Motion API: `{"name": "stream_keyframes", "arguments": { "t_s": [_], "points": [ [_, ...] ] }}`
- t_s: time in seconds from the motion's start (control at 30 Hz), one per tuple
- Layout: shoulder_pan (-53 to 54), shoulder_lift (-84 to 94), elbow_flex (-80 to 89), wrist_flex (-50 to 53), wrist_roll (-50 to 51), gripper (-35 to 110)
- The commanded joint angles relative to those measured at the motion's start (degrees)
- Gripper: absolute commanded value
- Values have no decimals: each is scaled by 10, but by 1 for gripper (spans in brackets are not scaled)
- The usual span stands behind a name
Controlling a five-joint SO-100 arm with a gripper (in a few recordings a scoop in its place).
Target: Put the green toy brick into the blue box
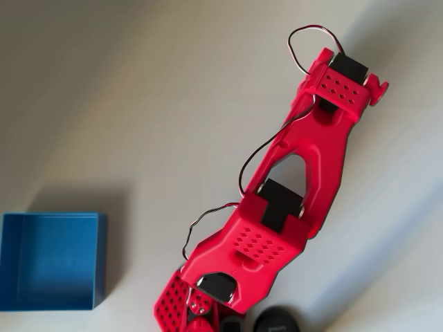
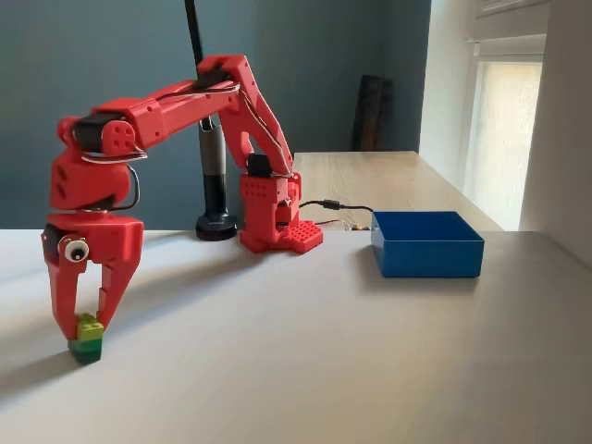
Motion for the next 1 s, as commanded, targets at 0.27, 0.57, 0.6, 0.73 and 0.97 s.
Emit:
{"name": "stream_keyframes", "arguments": {
  "t_s": [0.27,0.57,0.6,0.73,0.97],
  "points": [
    [-81,214,59,29,-35,0],
    [-197,381,148,29,-72,0],
    [-214,397,161,29,-78,0],
    [-294,450,223,29,-99,0],
    [-451,489,290,29,-109,0]
  ]
}}
